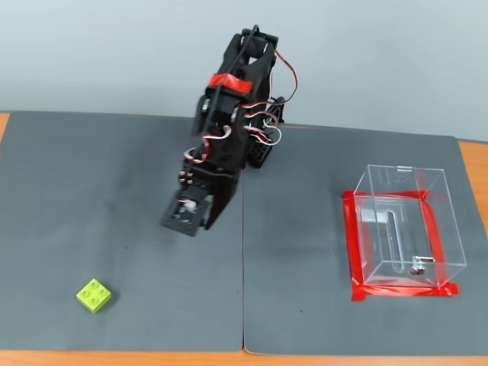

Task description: Pick the green lego block and place it into the transparent box

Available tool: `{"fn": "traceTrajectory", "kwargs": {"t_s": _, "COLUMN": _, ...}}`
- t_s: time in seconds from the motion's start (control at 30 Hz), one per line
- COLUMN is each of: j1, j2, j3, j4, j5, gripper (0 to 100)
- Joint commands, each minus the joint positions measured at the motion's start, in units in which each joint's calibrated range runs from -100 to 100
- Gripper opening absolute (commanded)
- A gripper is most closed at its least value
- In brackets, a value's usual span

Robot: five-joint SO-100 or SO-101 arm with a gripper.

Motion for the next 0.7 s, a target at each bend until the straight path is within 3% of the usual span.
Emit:
{"fn": "traceTrajectory", "kwargs": {"t_s": 0.0, "j1": 4.5, "j2": 5.5, "j3": -9.5, "j4": -0.6, "j5": 0.2, "gripper": 2}}
{"fn": "traceTrajectory", "kwargs": {"t_s": 0.67, "j1": 7.4, "j2": 30.7, "j3": -37.0, "j4": -1.9, "j5": 0.3, "gripper": 3}}
